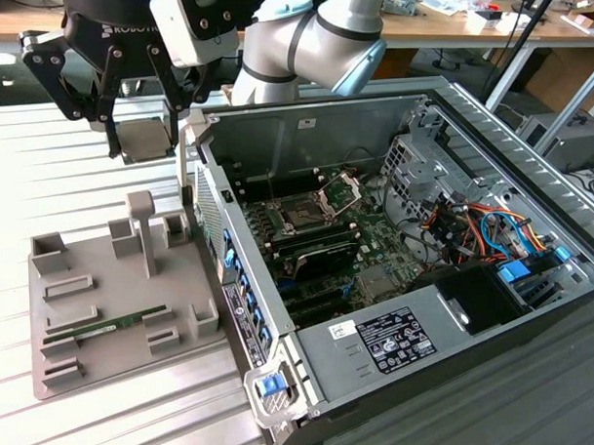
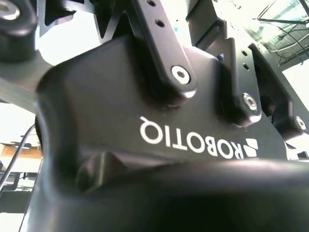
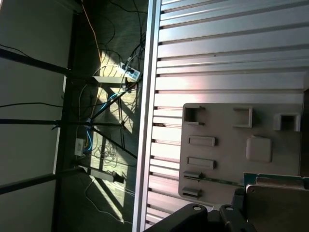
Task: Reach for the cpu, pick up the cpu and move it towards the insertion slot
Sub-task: 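Pick up the cpu and move it towards the insertion slot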
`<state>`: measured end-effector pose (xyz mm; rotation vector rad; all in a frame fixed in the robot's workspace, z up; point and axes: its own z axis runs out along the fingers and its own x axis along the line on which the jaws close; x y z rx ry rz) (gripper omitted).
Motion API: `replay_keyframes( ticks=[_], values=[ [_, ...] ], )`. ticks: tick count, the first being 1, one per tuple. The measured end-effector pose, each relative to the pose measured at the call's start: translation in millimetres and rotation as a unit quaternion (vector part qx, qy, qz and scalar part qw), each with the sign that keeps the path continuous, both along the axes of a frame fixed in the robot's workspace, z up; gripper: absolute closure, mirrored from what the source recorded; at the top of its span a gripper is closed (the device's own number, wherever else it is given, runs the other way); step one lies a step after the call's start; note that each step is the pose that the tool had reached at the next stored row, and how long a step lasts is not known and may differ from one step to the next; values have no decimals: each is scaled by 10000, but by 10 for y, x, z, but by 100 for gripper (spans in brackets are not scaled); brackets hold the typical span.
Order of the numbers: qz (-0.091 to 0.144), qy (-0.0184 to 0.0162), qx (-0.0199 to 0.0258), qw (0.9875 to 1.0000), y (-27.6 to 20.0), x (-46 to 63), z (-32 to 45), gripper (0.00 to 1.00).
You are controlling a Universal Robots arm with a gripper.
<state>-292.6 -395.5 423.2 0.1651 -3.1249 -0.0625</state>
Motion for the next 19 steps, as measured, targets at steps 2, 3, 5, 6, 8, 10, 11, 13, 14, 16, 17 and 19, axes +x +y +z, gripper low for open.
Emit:
replay_keyframes(
  ticks=[2, 3, 5, 6, 8, 10, 11, 13, 14, 16, 17, 19],
  values=[
    [0, 0, 0, 10000, 0, 16, 0, 45],
    [0, 0, 0, 10000, 0, 28, 0, 45],
    [0, 0, 0, 10000, 0, 55, 0, 45],
    [0, 0, 0, 10000, 0, 65, 0, 45],
    [0, 0, 0, 10000, 0, 79, 0, 45],
    [0, 0, 0, 10000, 0, 98, 0, 45],
    [0, 0, 0, 10000, 0, 103, 0, 45],
    [0, 0, 0, 10000, 0, 121, 0, 45],
    [0, 0, 0, 10000, 0, 127, 0, 45],
    [0, 0, 0, 10000, 0, 138, 0, 45],
    [0, 0, 0, 10000, 0, 144, 0, 45],
    [0, 0, 0, 10000, 0, 156, 0, 45]
  ],
)
